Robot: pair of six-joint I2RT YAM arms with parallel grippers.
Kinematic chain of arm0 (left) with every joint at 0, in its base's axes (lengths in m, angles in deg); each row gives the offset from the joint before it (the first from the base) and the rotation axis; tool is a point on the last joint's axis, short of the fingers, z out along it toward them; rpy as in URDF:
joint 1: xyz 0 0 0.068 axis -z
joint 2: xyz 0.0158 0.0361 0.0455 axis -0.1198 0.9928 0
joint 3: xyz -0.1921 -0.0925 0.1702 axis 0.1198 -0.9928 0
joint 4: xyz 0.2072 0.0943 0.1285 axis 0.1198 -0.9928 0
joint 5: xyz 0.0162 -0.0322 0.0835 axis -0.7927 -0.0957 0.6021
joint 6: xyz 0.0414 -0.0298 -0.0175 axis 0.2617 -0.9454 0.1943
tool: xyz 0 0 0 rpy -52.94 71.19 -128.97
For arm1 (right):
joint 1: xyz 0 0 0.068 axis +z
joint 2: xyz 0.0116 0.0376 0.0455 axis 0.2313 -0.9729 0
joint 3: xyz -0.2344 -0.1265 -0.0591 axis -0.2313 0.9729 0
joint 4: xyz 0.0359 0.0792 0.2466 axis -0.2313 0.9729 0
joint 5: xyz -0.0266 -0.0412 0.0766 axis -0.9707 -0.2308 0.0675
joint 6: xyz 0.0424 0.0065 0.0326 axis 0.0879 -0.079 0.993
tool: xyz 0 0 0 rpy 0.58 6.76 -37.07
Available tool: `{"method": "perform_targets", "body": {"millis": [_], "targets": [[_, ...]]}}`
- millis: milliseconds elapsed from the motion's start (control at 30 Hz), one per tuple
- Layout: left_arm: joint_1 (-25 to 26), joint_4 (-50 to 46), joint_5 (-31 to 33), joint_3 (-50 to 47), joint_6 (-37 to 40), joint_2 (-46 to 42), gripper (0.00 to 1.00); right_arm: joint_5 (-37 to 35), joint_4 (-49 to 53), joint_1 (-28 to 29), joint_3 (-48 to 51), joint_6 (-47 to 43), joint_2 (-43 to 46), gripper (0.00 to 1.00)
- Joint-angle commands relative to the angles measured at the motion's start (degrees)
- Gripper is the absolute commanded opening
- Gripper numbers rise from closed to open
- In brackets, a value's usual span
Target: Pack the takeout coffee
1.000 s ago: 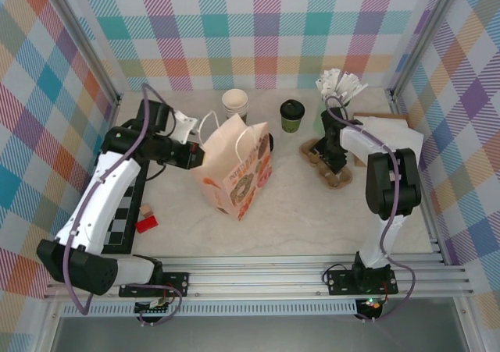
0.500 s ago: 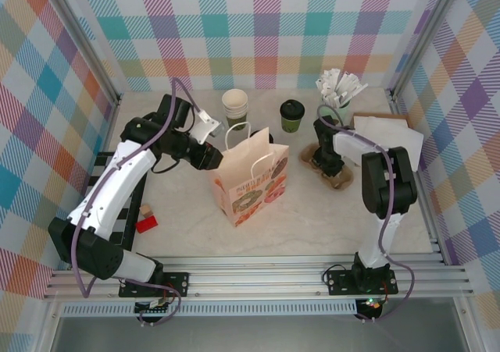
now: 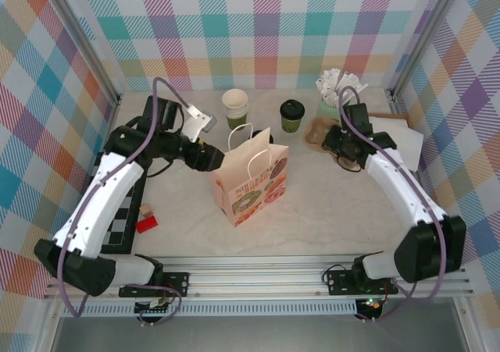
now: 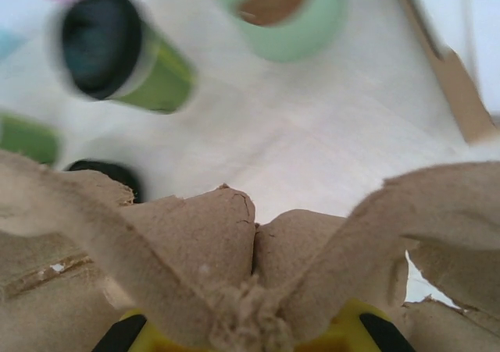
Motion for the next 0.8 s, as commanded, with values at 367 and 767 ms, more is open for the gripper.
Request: {"method": "perform_targets", "body": {"millis": [367, 767], "targets": [[-0.38, 19.84, -9.5, -4.07, 3.23, 0.12, 1.0, 35.74, 4.77, 3.65, -30.75, -17.44, -4.6, 0.0], [-0.34, 21.36, -15.8, 3.03, -5.65, 8.32, 0.84, 43.84, 4.94, 10.48, -44.67, -18.74, -14.94, 0.0]]}}
